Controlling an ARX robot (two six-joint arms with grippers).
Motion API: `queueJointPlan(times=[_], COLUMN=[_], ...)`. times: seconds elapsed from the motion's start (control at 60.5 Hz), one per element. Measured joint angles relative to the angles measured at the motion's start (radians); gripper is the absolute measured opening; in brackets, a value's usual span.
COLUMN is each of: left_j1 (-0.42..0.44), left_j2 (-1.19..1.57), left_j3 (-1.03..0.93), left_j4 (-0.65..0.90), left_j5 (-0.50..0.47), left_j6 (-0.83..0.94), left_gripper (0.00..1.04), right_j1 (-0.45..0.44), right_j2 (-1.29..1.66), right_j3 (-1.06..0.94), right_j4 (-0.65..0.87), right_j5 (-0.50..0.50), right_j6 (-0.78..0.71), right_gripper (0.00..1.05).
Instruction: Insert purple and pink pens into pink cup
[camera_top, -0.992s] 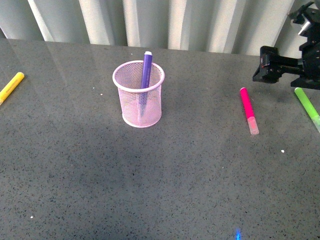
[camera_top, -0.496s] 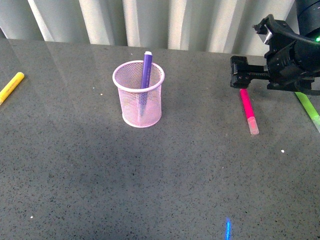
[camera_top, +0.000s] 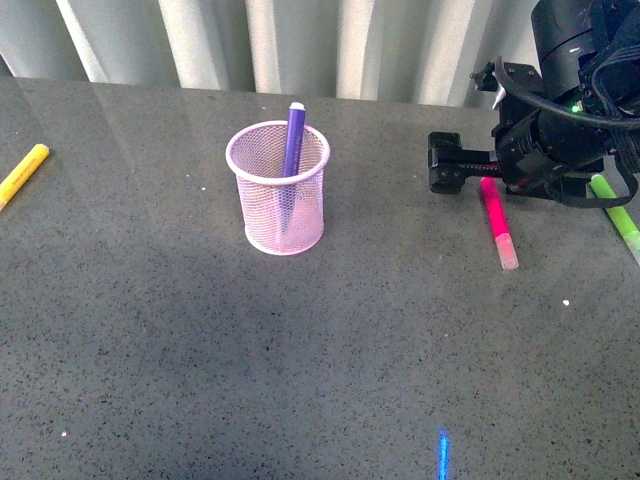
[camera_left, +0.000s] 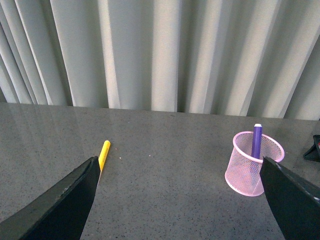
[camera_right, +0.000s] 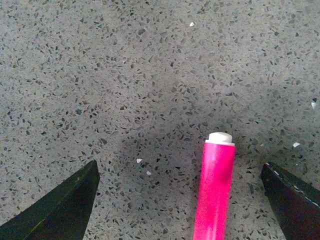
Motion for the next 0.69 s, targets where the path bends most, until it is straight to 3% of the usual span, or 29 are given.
queueJointPlan(times=[0.612,0.694], left_j1=[0.0,0.0], left_j2=[0.0,0.0], left_j3=[0.0,0.0], left_j4=[0.0,0.0], left_j5=[0.0,0.0], left_j6=[0.0,0.0], left_gripper=[0.98,0.98], right_j1=[-0.015,-0.015], right_j2=[0.016,0.021], right_j3=[-0.021,-0.015], right_j4=[0.032,0.032], right_j5=[0.018,0.031], right_j6=[0.015,0.02], right_gripper=[0.98,0.87])
